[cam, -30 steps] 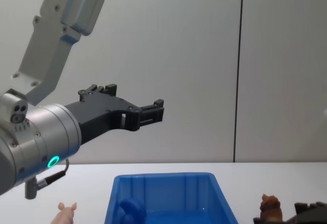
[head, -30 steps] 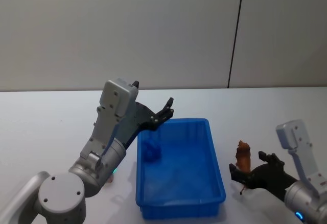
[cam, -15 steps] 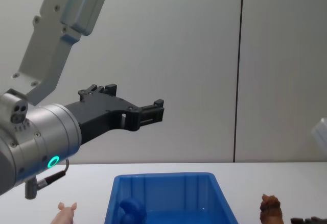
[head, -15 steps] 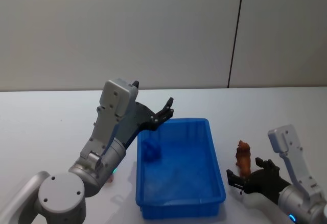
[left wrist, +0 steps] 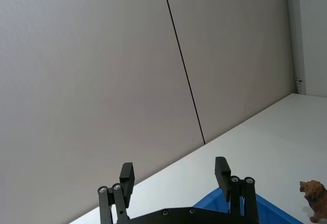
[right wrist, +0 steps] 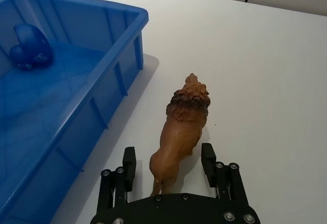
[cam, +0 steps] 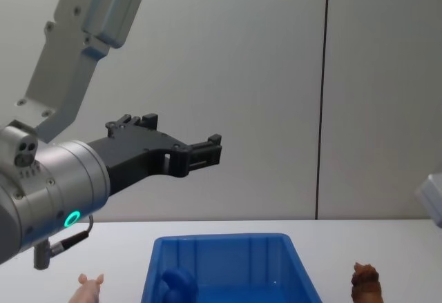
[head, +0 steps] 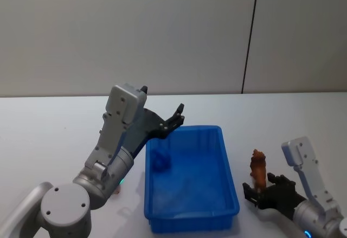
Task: Pick up the two dolls from the table and place them into the box.
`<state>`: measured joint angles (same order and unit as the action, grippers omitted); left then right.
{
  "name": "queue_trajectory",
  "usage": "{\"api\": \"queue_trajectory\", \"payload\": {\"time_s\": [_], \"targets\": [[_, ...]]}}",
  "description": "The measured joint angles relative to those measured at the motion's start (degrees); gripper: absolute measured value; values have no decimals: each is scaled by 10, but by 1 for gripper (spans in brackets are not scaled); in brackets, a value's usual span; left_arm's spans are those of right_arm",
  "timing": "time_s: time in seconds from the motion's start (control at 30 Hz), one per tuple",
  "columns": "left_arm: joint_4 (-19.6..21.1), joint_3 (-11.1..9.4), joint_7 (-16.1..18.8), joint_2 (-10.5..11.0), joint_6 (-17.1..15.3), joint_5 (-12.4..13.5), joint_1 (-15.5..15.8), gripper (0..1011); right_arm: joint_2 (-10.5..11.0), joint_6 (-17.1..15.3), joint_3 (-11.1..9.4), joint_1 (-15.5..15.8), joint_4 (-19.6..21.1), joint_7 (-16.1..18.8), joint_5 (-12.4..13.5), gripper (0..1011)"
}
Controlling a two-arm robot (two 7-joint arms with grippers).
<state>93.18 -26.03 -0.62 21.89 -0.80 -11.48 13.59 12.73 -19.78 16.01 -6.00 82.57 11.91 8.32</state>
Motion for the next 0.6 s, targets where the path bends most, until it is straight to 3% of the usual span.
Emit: {"api": "queue_trajectory", "payload": {"time_s": [0.23,0.43,0.6], "targets": [[0,0,0,0,0,0,0,1001,-1,0,1,-1,-4,-1,-1,615],[0,0,0,0,0,0,0,1001,-2,0,1,-1,-6,-2,-1,386],[0,0,0,0,0,0,0,1001,-2,0,1,-1,-7,-2,-2,263]]}}
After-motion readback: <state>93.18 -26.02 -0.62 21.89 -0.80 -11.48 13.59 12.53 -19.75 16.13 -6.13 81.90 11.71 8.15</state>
